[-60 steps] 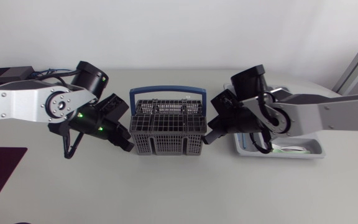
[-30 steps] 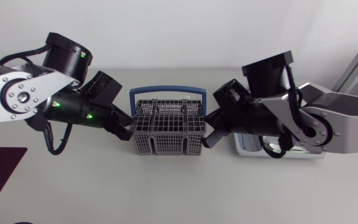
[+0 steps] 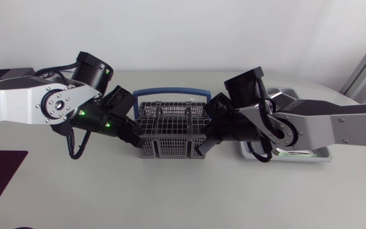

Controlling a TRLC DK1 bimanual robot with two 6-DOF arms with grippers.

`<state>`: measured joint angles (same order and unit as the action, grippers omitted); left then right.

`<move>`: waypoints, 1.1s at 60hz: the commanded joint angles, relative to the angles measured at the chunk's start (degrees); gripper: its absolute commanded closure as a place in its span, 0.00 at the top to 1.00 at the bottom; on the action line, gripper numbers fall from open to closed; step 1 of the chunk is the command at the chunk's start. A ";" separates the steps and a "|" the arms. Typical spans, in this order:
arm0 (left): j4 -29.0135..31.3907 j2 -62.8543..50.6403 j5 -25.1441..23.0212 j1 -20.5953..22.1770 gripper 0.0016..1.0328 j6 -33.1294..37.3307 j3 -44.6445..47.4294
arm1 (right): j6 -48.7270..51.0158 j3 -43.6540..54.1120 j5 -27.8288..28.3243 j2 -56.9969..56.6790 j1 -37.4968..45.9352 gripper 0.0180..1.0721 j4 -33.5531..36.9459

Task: Unload the cutlery basket into the drawer organizer.

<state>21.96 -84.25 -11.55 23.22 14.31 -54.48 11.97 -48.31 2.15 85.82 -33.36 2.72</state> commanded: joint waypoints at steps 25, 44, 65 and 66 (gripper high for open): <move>2.21 17.71 -0.05 -3.54 0.24 -1.82 1.83 | 0.43 7.89 -8.39 -19.29 -2.06 0.05 -2.72; 0.81 27.03 -0.14 -14.52 0.26 -1.21 8.51 | 4.03 16.41 -10.77 -32.74 6.91 0.06 -3.07; 0.81 40.92 0.39 -20.41 0.90 -1.82 17.30 | 8.34 23.88 -9.71 -45.30 16.93 0.84 -0.96; 0.90 41.44 0.39 -20.76 0.95 -1.82 17.56 | 8.42 24.14 -9.71 -45.92 17.19 0.91 -0.96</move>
<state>22.83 -45.39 -11.53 4.21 13.47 -39.16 18.68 -26.44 -7.66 42.37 -17.47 1.19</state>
